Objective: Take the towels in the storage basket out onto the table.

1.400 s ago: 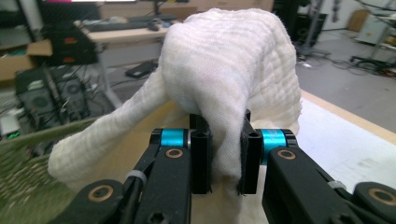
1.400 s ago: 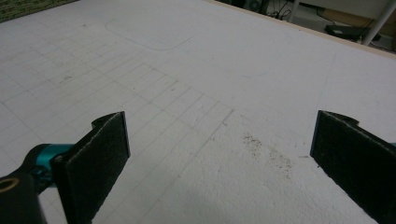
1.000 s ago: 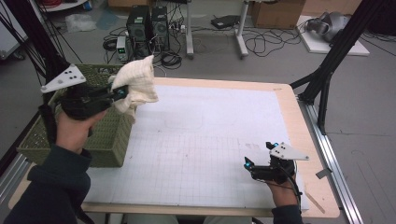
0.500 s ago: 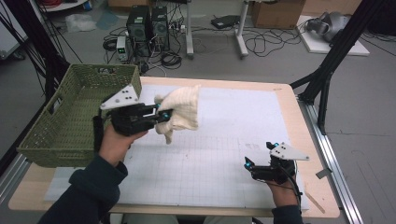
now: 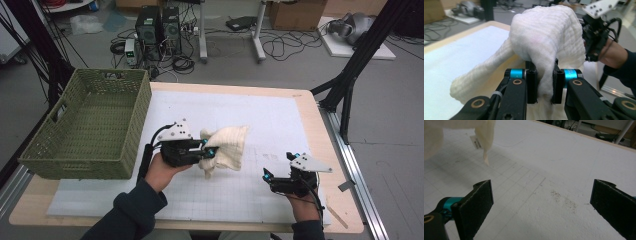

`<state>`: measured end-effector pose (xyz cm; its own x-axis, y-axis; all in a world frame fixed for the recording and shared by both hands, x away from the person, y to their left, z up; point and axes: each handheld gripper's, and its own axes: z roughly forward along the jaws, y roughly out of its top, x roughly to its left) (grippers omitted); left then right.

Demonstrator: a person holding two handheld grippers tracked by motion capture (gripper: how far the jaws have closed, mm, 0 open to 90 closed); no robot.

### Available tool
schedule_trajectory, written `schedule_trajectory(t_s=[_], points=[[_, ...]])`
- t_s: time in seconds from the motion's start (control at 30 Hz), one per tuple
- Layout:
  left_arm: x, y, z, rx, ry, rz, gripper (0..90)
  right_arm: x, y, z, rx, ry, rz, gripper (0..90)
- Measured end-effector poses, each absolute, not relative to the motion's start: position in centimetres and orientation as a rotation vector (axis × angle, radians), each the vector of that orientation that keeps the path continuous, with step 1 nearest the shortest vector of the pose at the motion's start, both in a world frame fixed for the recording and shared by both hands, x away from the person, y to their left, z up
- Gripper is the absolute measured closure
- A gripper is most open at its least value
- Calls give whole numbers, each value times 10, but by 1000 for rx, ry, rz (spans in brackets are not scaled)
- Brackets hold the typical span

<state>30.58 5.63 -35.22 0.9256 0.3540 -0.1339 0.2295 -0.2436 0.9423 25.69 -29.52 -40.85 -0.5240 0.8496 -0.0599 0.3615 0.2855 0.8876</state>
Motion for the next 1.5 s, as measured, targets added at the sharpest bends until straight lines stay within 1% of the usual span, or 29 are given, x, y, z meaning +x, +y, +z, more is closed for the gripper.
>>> schedule_trajectory(t_s=[0.17, 0.27, 0.47, 0.5, 0.53, 0.57, 0.6, 0.63, 0.67, 0.77, 0.9, 1.07, 1.1, 1.13, 1.17, 1.23, 1.27, 1.5], points=[[307, 48, -379, 1865, 457, 44, 790, 257, -296, -409, 1084, 2021, 1182, 38], [312, 49, -395, 1875, 500, 28, 788, 257, -296, -409, 1086, 2021, 1179, 38], [330, 59, -416, 1937, 616, 155, 760, 259, -294, -410, 1085, 2029, 1169, 38], [334, 63, -420, 1974, 649, 216, 752, 259, -294, -410, 1088, 2029, 1169, 38], [334, 63, -420, 1974, 649, 216, 730, 259, -294, -411, 1089, 2030, 1169, 39], [335, 64, -423, 1992, 677, 250, 730, 259, -294, -411, 1089, 2030, 1169, 39], [336, 66, -424, 1995, 697, 269, 684, 259, -294, -411, 1096, 2030, 1169, 38], [337, 69, -427, 1993, 732, 301, 597, 259, -294, -411, 1089, 2034, 1162, 38], [338, 72, -428, 1995, 756, 335, 597, 259, -294, -411, 1089, 2034, 1162, 38], [338, 83, -427, 1962, 829, 401, 394, 259, -293, -412, 1092, 2037, 1159, 38], [332, 100, -417, 1910, 819, 451, 355, 260, -293, -412, 1083, 2039, 1151, 39], [317, 125, -410, 1818, 782, 437, 337, 260, -291, -412, 1083, 2039, 1151, 38], [315, 128, -410, 1804, 782, 438, 318, 261, -290, -412, 1086, 2041, 1151, 38], [313, 131, -411, 1794, 787, 435, 269, 262, -289, -412, 1084, 2042, 1147, 39], [313, 132, -412, 1791, 794, 429, 269, 262, -289, -412, 1084, 2042, 1147, 39], [313, 133, -413, 1782, 812, 421, 178, 262, -288, -412, 1081, 2046, 1144, 39], [312, 134, -413, 1779, 817, 416, 193, 263, -287, -412, 1072, 2049, 1140, 38], [308, 142, -415, 1763, 781, 407, 191, 264, -288, -412, 1084, 2045, 1147, 38]])
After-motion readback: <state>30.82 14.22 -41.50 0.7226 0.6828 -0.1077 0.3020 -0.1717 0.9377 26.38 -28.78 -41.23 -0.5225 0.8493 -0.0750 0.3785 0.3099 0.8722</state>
